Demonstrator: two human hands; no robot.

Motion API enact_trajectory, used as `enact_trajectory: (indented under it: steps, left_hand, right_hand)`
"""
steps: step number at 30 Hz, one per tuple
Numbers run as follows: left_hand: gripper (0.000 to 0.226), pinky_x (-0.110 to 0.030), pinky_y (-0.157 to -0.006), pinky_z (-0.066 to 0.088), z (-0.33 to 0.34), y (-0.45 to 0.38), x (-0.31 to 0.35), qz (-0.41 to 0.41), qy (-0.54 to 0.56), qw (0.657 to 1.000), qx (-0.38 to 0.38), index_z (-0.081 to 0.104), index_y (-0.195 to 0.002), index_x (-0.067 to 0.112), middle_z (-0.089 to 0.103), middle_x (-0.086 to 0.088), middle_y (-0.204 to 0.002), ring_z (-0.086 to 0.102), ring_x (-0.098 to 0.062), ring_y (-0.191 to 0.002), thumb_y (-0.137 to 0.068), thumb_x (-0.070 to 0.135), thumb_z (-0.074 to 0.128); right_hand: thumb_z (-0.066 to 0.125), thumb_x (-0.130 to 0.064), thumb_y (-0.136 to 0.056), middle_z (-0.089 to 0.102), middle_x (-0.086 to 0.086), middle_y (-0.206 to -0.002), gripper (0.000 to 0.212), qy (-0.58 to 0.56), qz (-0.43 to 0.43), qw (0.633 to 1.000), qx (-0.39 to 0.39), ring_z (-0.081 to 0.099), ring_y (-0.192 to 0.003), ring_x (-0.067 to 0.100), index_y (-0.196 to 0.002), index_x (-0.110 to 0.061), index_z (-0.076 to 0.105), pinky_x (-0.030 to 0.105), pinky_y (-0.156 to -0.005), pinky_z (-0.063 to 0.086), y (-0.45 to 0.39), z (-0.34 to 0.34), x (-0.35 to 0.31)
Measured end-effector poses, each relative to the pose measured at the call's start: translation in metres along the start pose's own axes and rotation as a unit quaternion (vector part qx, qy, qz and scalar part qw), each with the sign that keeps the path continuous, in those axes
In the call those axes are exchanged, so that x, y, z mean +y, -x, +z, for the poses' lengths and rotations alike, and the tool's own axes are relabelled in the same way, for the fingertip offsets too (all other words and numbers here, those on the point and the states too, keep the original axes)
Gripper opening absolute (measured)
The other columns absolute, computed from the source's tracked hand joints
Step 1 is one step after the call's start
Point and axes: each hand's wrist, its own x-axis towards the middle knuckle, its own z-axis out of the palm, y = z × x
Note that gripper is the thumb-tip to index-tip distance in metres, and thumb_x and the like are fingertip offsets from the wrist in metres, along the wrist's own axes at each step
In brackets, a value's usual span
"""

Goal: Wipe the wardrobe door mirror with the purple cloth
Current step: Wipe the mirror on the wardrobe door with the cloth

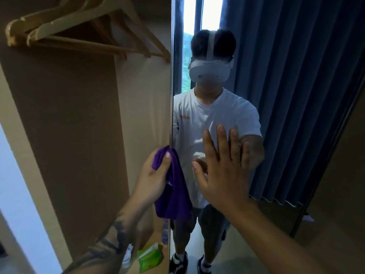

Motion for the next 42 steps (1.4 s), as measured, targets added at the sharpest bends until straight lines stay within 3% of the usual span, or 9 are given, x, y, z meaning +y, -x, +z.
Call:
enact_trajectory:
  steps: [5, 9, 13, 17, 22, 25, 30, 38, 42]
  left_hand:
    - [0.022, -0.015, -0.070, 0.050, 0.003, -0.023, 0.033, 0.083, 0.024, 0.995, 0.044, 0.062, -0.117, 0.020, 0.067, 0.007, -0.086, 0.065, -0.003, -0.075, -0.107, 0.031, 0.046]
    - [0.023, -0.015, -0.068, 0.050, 0.014, 0.001, 0.001, 0.022, 0.051, 0.997, 0.050, 0.060, -0.112, 0.025, 0.068, 0.011, -0.080, 0.065, -0.003, -0.072, -0.102, 0.040, 0.045]
    - [0.031, -0.011, -0.069, 0.049, 0.014, 0.035, -0.043, -0.042, 0.012, 0.999, 0.022, 0.058, -0.119, 0.026, 0.068, 0.003, -0.092, 0.066, 0.000, -0.075, -0.100, 0.044, 0.042]
    - [0.026, -0.014, -0.071, 0.051, 0.007, 0.027, -0.036, -0.029, 0.001, 0.999, 0.018, 0.058, -0.124, 0.023, 0.071, 0.015, -0.089, 0.067, 0.000, -0.079, -0.106, 0.034, 0.043]
    - [0.017, -0.012, -0.075, 0.051, 0.012, 0.013, -0.013, 0.027, 0.036, 0.998, 0.045, 0.058, -0.117, 0.032, 0.069, 0.011, -0.094, 0.066, 0.002, -0.083, -0.107, 0.027, 0.045]
    - [0.016, -0.009, -0.076, 0.049, 0.016, 0.028, -0.038, 0.002, 0.014, 0.998, 0.059, 0.057, -0.116, 0.030, 0.069, 0.014, -0.094, 0.065, 0.007, -0.085, -0.107, 0.025, 0.045]
    - [0.023, -0.021, -0.078, 0.052, 0.015, 0.054, -0.070, -0.063, 0.017, 0.997, 0.029, 0.060, -0.118, 0.022, 0.068, -0.003, -0.101, 0.067, -0.013, -0.087, -0.106, 0.034, 0.044]
    - [0.015, -0.017, -0.080, 0.051, 0.018, 0.012, -0.009, 0.043, 0.037, 0.994, 0.096, 0.059, -0.116, 0.024, 0.066, 0.009, -0.095, 0.064, 0.000, -0.085, -0.108, 0.027, 0.047]
    - [0.016, -0.011, -0.073, 0.049, 0.027, 0.043, -0.048, -0.009, 0.004, 0.996, 0.091, 0.058, -0.112, 0.029, 0.066, 0.006, -0.093, 0.064, 0.006, -0.078, -0.108, 0.030, 0.042]
  right_hand:
    - [0.044, -0.055, -0.103, 0.005, 0.015, -0.173, 0.077, -0.025, 0.021, 0.999, -0.010, 0.005, -0.158, 0.040, -0.165, -0.018, 0.017, 0.065, -0.125, 0.011, 0.008, -0.003, -0.006]
    - [0.044, -0.055, -0.103, 0.003, 0.014, -0.173, 0.077, -0.034, 0.022, 0.999, -0.011, 0.003, -0.159, 0.039, -0.165, -0.018, 0.016, 0.063, -0.125, 0.009, 0.011, -0.003, -0.008]
    - [0.048, -0.055, -0.102, 0.004, 0.015, -0.173, 0.080, -0.016, 0.016, 0.999, -0.025, 0.001, -0.159, 0.039, -0.165, -0.018, 0.016, 0.063, -0.125, 0.009, 0.025, 0.004, -0.008]
    - [0.048, -0.055, -0.102, 0.001, 0.015, -0.172, 0.080, -0.011, 0.016, 0.999, -0.043, 0.000, -0.158, 0.040, -0.165, -0.017, 0.015, 0.062, -0.126, 0.004, 0.040, 0.009, -0.010]
    - [0.044, -0.054, -0.104, 0.000, 0.016, -0.171, 0.078, -0.027, 0.019, 0.998, -0.046, 0.005, -0.157, 0.043, -0.165, -0.017, 0.014, 0.063, -0.126, 0.004, 0.041, 0.008, -0.013]
    - [0.047, -0.052, -0.103, 0.001, 0.015, -0.171, 0.079, -0.033, 0.019, 0.998, -0.044, 0.004, -0.158, 0.042, -0.165, -0.018, 0.013, 0.063, -0.126, 0.006, 0.043, 0.007, -0.011]
    - [0.050, -0.052, -0.103, 0.006, 0.013, -0.171, 0.079, -0.043, 0.030, 0.998, -0.032, 0.003, -0.158, 0.038, -0.165, -0.020, 0.014, 0.063, -0.126, 0.008, 0.047, 0.011, -0.014]
    - [0.044, -0.051, -0.105, 0.002, 0.013, -0.170, 0.074, -0.050, 0.040, 0.997, -0.031, 0.007, -0.156, 0.040, -0.164, -0.020, 0.011, 0.064, -0.125, 0.009, 0.051, 0.010, -0.018]
    - [0.048, -0.050, -0.103, 0.005, 0.013, -0.170, 0.074, -0.055, 0.046, 0.997, -0.026, 0.012, -0.157, 0.043, -0.164, -0.018, 0.019, 0.060, -0.126, 0.005, 0.056, 0.011, -0.019]
